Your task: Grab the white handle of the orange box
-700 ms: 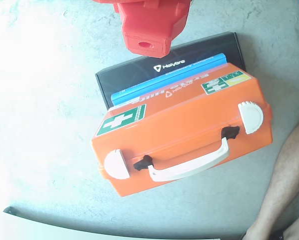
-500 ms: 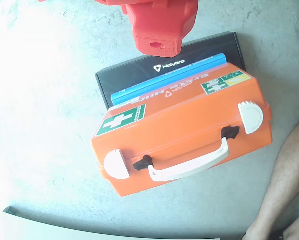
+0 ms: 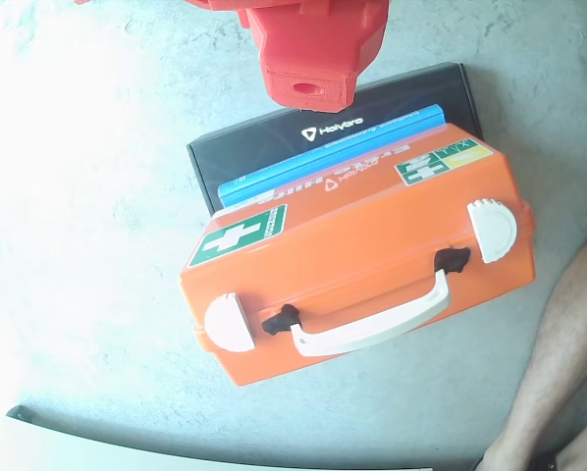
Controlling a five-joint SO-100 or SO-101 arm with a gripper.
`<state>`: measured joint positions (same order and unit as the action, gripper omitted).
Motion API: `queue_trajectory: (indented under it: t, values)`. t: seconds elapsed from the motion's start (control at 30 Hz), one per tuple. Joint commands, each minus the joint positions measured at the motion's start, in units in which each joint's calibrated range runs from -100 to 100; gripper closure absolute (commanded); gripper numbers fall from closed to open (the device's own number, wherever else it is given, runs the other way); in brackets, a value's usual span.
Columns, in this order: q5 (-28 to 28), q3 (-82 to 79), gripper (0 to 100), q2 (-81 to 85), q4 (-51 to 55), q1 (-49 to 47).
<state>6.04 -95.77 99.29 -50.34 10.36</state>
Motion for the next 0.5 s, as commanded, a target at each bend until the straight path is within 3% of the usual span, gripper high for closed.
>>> queue_trajectory:
  t: [0.0,0.13,0.47]
  values:
    - [-0.2,-3.2,95,0.7,0.7,3.4]
    - [0.3,-2.7,88,0.7,0.7,6.6]
    - [0.8,-1.1,88,-6.5,6.3,7.7]
